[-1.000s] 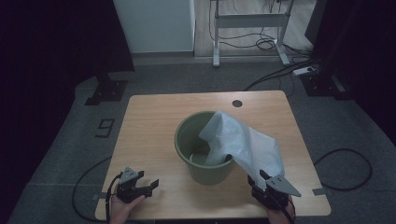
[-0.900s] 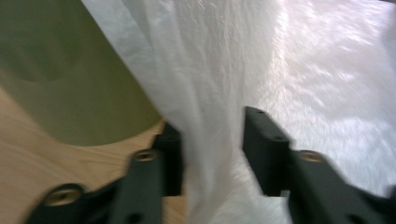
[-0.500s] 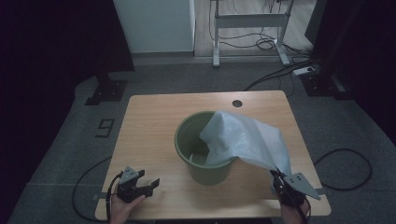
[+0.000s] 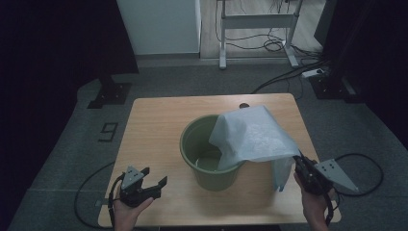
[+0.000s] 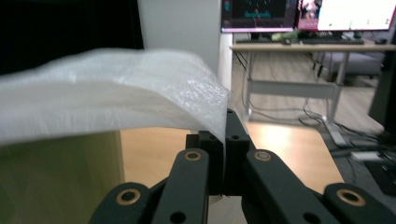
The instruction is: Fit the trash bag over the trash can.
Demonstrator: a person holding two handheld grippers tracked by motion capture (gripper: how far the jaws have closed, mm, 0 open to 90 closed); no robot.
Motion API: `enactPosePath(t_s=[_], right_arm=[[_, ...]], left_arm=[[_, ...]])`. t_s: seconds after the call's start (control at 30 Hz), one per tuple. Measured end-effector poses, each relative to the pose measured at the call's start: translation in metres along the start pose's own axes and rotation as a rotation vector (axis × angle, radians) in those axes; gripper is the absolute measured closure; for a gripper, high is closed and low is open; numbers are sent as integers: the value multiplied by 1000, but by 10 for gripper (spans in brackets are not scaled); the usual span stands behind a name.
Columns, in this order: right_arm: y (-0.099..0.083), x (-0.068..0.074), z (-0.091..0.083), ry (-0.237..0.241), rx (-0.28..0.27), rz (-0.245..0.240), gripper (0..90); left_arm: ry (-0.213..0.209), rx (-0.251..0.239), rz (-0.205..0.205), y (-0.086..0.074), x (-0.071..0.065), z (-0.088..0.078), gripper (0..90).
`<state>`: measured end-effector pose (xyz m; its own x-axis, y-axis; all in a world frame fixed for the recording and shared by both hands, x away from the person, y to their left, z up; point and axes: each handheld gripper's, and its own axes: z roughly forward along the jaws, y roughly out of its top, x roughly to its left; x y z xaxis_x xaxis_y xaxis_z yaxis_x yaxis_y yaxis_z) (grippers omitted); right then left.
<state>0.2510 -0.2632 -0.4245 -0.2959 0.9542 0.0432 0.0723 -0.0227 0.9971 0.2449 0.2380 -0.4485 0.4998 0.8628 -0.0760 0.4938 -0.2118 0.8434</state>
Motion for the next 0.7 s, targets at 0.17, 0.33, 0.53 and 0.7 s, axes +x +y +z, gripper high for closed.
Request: enactPosePath(t_s=[0.17, 0.33, 0.53, 0.7], right_arm=[[35, 11, 8, 42, -48, -31, 887], [67, 36, 18, 115, -74, -72, 886], [79, 66, 32, 209, -50, -125, 886], [82, 79, 41, 261, -31, -111, 885]], left_arm=[[-2, -29, 7, 18, -9, -8, 235], [-27, -64, 25, 31, -19, -17, 238], [-57, -83, 49, 39, -29, -22, 241], [-68, -118, 44, 48, -37, -23, 236]])
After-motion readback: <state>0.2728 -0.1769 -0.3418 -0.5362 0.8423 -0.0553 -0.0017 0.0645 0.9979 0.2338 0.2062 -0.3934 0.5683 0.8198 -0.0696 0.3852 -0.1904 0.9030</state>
